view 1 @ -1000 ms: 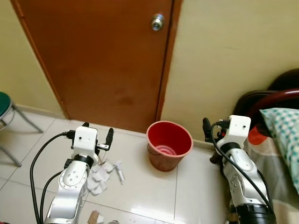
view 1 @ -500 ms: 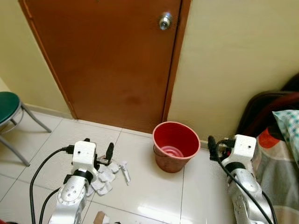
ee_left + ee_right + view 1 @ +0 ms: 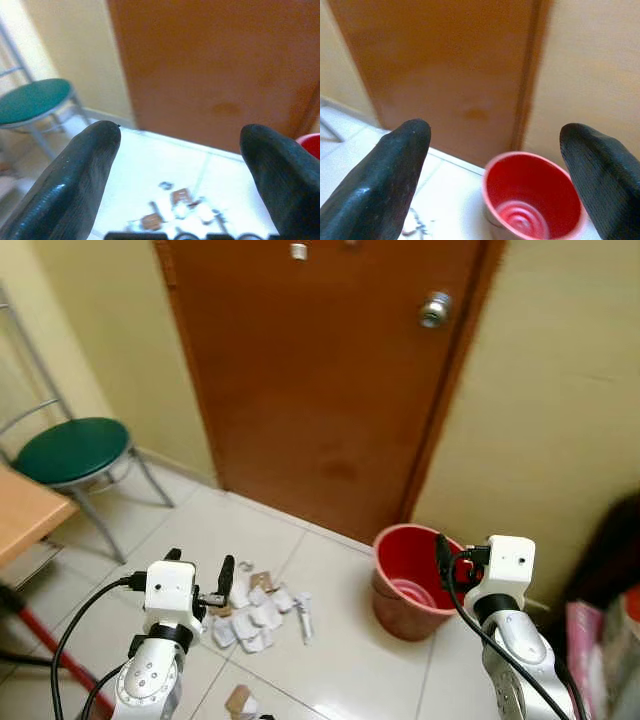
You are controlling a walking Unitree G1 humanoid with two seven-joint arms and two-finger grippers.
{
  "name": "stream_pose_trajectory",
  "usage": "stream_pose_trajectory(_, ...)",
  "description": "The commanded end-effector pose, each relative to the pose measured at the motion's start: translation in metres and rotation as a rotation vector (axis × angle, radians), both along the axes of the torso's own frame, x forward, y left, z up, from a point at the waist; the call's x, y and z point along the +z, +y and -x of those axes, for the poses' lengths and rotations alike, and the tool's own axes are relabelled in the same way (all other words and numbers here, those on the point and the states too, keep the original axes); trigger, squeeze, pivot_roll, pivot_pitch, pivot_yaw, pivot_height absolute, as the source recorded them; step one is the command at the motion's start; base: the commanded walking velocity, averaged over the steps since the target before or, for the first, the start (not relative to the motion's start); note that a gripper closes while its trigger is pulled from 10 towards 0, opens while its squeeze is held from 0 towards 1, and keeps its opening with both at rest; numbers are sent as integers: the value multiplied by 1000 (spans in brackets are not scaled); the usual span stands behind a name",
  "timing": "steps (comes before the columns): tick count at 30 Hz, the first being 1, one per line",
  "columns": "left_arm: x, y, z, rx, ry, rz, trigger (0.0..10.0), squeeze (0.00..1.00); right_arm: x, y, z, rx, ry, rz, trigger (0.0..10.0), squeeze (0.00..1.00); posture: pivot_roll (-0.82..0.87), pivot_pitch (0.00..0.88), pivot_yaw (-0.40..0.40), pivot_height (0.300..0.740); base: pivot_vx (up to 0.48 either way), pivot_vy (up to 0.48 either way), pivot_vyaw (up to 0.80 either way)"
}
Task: Sweep floor
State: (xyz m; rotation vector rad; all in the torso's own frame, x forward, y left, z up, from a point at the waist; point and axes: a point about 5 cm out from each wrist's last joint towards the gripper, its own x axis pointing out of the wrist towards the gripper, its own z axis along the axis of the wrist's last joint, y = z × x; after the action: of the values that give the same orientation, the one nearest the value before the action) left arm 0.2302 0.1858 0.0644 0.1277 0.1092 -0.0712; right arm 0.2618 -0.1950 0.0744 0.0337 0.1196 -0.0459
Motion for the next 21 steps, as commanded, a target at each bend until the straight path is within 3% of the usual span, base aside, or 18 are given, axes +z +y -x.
stream_pose_trajectory(1, 8, -3, 2, -47, -33, -43, 10000, 1000, 1, -3, 3, -6, 4, 11, 10000, 1000, 73, 37, -32, 740, 0, 0, 800)
stream_pose_trajectory(4, 7, -1, 5, -25, -22, -58, 10000, 1000, -1, -4, 5, -14, 20, 6, 10000, 1000, 73, 46, -36, 740, 0, 0, 800)
stream_pose_trajectory(8, -3, 2, 18, 29, 28, -55, 10000, 1000, -3, -7, 13, -26, 32, 19, 10000, 1000, 53, 56, -31, 740, 0, 0, 800)
stream_pose_trajectory(9, -3, -1, 19, 21, 20, -44, 10000, 867, -2, -7, 15, -26, 25, 17, 10000, 1000, 45, 57, -31, 740, 0, 0, 800)
stream_pose_trajectory(10, -3, -1, 19, 18, 16, -38, 10000, 867, -2, -7, 16, -26, 23, 13, 10000, 1000, 45, 57, -31, 740, 0, 0, 800)
stream_pose_trajectory(11, -3, -2, 18, 29, 10, -33, 10000, 12, -2, -8, 17, -30, 22, 14, 10000, 1000, 38, 55, -28, 740, 0, 0, 800)
stream_pose_trajectory(14, 3, -2, 12, 91, -19, 30, 10000, 0, -5, -11, 18, -45, 35, 12, 10000, 1000, 42, 52, -27, 740, 0, 0, 800)
stream_pose_trajectory(15, 7, -7, 9, 69, -44, 75, 0, 0, -4, -7, 16, -40, 34, -20, 10000, 1000, 43, 51, -29, 740, 0, 0, 800)
stream_pose_trajectory(16, 8, -10, 7, 54, -48, 79, 0, 0, -3, -4, 15, -29, 30, -28, 10000, 976, 43, 51, -29, 740, 0, 0, 800)
stream_pose_trajectory(17, 9, -13, 5, 31, -49, 78, 0, 0, -2, 0, 12, -13, 22, -29, 3882, 573, 44, 50, -27, 740, 0, 0, 800)
stream_pose_trajectory(18, 10, -14, 4, 23, -49, 79, 0, 0, -1, 2, 11, -4, 17, -30, 0, 0, 44, 50, -27, 740, 0, 0, 800)
stream_pose_trajectory(21, 10, -16, 3, 12, -47, 78, 0, 0, 1, 6, 9, 15, 7, -31, 0, 0, 43, 48, -22, 740, 0, 0, 735)
